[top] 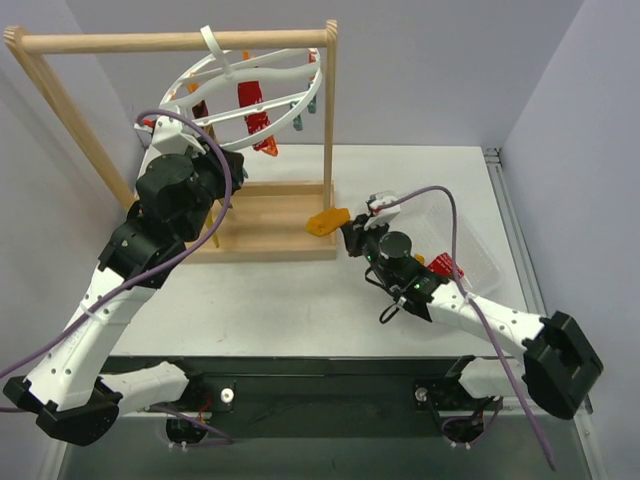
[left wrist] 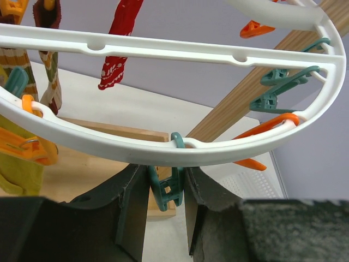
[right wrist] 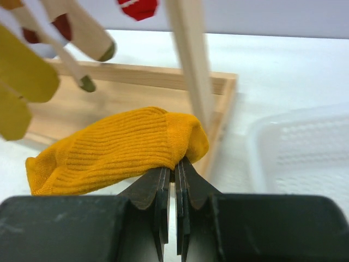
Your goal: Remove the socks clipped to the hanger
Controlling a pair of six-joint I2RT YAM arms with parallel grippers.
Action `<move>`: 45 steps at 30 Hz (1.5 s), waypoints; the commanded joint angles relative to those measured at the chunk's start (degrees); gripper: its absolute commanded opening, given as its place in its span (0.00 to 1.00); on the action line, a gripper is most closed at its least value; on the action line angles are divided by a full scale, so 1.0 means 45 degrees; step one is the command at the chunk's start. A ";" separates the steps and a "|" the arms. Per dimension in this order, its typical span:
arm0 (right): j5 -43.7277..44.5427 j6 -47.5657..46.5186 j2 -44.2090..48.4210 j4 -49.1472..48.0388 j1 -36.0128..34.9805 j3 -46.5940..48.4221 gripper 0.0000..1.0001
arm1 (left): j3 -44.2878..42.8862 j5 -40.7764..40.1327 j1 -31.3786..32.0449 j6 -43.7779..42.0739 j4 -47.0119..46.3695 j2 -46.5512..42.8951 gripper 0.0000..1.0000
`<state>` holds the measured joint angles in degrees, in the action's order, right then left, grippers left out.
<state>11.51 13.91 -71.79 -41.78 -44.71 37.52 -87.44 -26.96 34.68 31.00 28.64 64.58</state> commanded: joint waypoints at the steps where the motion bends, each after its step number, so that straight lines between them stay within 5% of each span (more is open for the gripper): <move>1: 0.2614 0.0306 0.1927 0.2112 0.0734 -0.0250 0.00 | 0.0114 0.0171 -0.0089 -0.0171 -0.0954 -0.0268 0.03; 14: 0.4531 0.3683 0.6498 0.8942 0.4444 -0.1814 0.00 | 0.0232 0.0405 -0.0147 -0.0210 -0.1150 -0.0268 0.03; 24: 0.5430 0.6107 0.7672 1.3091 0.4876 -0.1931 0.00 | 0.0193 0.0484 -0.0147 -0.0230 -0.1150 -0.0287 0.03; 26: 0.5548 0.6108 0.7653 1.3501 0.4857 -0.1853 0.09 | 0.0173 0.0503 -0.0147 -0.0249 -0.1131 -0.0288 0.03; 35: 0.4125 0.4059 0.6600 1.3075 0.4838 -0.0684 0.55 | 0.0173 0.0951 -0.0147 -0.0327 -0.1482 -0.0288 0.03; 39: 0.2836 0.2674 0.5779 1.1944 0.4118 -0.0252 0.59 | 0.0213 0.1635 -0.0108 -0.0464 -0.1931 -0.0385 0.03; 45: 0.2270 0.0015 0.4511 0.6478 0.1265 -0.0292 0.63 | -0.0197 0.1675 0.0048 -0.0367 -0.1659 -0.0307 0.03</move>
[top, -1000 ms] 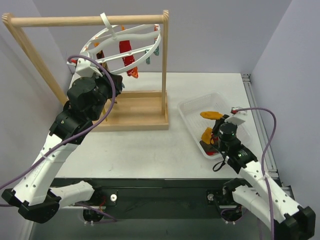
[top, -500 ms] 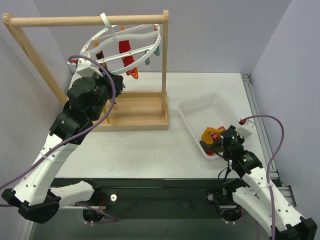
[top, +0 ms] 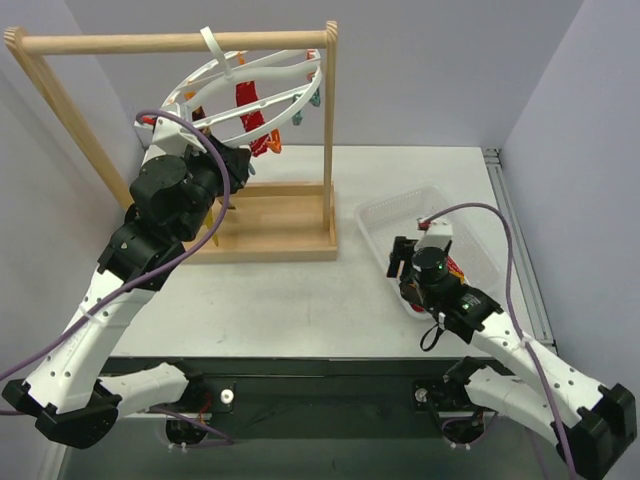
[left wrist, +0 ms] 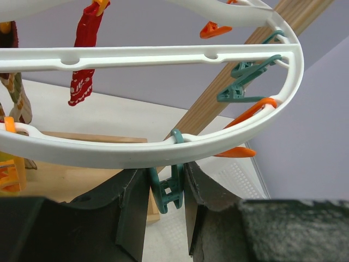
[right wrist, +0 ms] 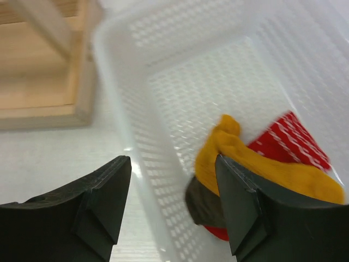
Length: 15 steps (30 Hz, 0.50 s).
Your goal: Remove the socks clipped to the hanger
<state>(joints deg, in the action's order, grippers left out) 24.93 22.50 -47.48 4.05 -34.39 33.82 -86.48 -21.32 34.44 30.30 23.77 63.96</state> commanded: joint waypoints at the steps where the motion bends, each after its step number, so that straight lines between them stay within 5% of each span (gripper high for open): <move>1: -0.1237 -0.1953 -0.1241 -0.5009 -0.1203 0.0647 0.63 | -0.0431 0.0460 0.0102 -0.0211 -0.0556 -0.0171 0.03; 7: -0.2978 -0.3261 -0.4911 -1.0691 -0.3039 0.1855 0.68 | -0.0353 0.0734 0.0140 0.0081 -0.0614 -0.0093 0.03; 15: -0.4230 -0.4005 -1.0225 -1.3850 -0.4505 0.5858 0.75 | -0.0840 0.1086 0.0277 0.0629 -0.0595 0.0102 0.03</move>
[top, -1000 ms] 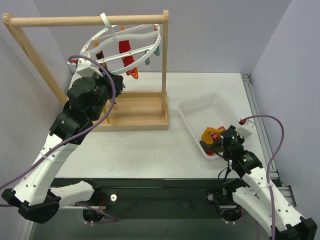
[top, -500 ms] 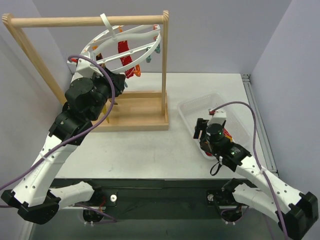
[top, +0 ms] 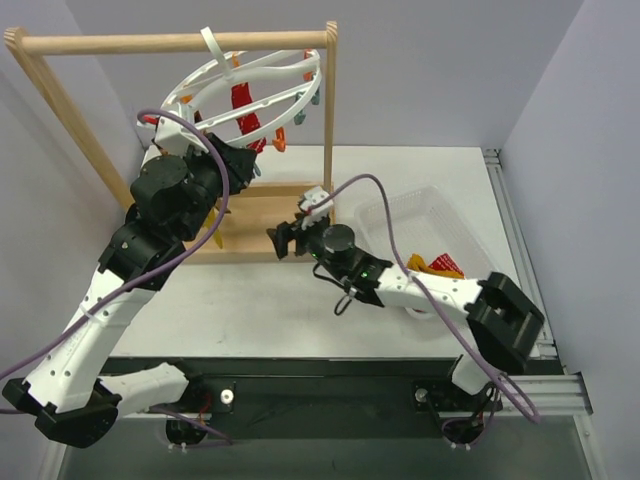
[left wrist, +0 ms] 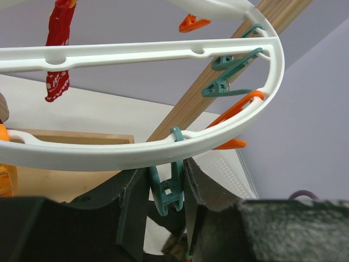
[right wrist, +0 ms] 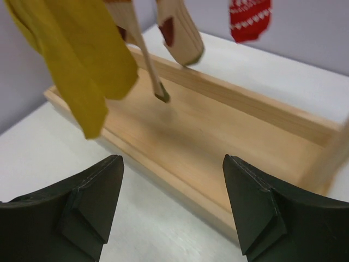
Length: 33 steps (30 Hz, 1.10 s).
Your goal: Remove the socks clipped to the hanger
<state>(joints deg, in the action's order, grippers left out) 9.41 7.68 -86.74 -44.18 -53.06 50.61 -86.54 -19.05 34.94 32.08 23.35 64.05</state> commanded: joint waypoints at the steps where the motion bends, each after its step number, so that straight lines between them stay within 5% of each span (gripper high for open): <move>1: -0.0956 -0.0595 -0.1931 -0.3131 -0.0358 0.2558 0.76 | -0.0924 0.0581 0.0204 0.0235 -0.0483 0.0121 0.03; 14: -0.3944 0.0597 -0.5801 -0.2916 -0.0358 0.5843 0.75 | -0.1335 0.0619 0.0810 0.0177 -0.0522 0.0395 0.03; 33: -0.3184 -0.0729 -0.4358 -0.1667 -0.1041 0.3851 0.72 | -0.1316 0.0620 0.0849 0.0177 -0.0697 0.0454 0.03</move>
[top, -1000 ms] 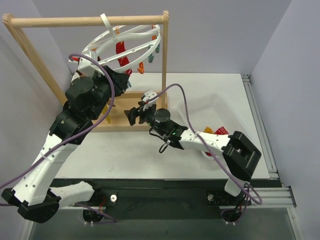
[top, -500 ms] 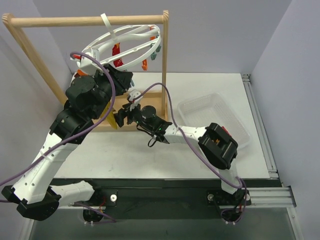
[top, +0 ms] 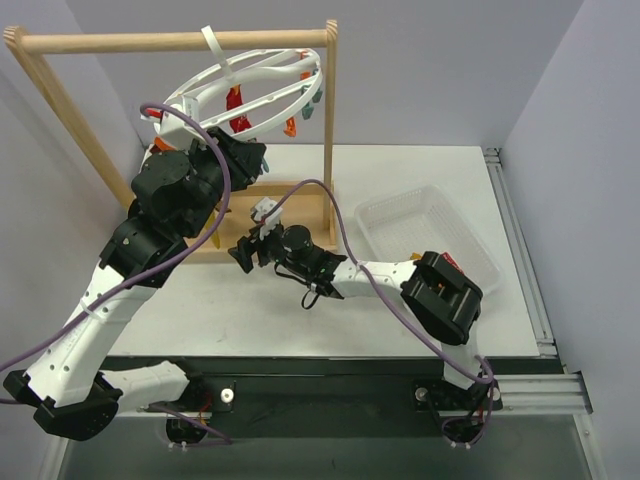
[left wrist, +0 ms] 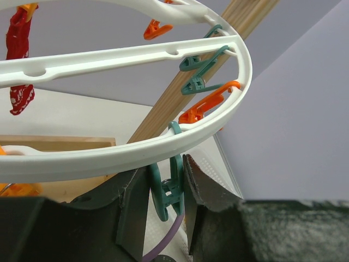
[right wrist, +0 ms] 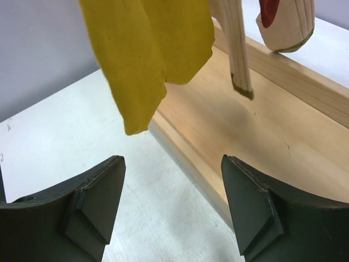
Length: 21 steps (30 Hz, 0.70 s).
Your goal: Remove the socks clipped to the hanger
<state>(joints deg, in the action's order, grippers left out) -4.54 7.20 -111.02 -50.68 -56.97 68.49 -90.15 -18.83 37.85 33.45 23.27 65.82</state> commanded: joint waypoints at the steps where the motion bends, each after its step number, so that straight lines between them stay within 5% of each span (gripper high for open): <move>1: -0.0105 -0.0663 0.1019 -0.0165 -0.0230 -0.0083 0.72 | -0.0494 0.0590 0.0184 -0.0110 -0.0717 0.0060 0.03; 14: -0.0281 -0.0410 -0.0425 0.0323 -0.0328 0.2316 0.71 | -0.0475 0.0649 0.0203 -0.0090 -0.0698 0.0099 0.03; 21: -0.0203 -0.0293 -0.1031 0.0772 -0.0309 0.3314 0.44 | -0.0456 0.0864 0.0262 0.0027 -0.0698 0.0099 0.03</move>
<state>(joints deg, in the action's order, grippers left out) -5.10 5.72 -114.34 -47.59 -57.87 80.34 -90.15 -18.79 38.02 33.93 22.90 66.13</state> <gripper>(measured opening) 0.527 0.374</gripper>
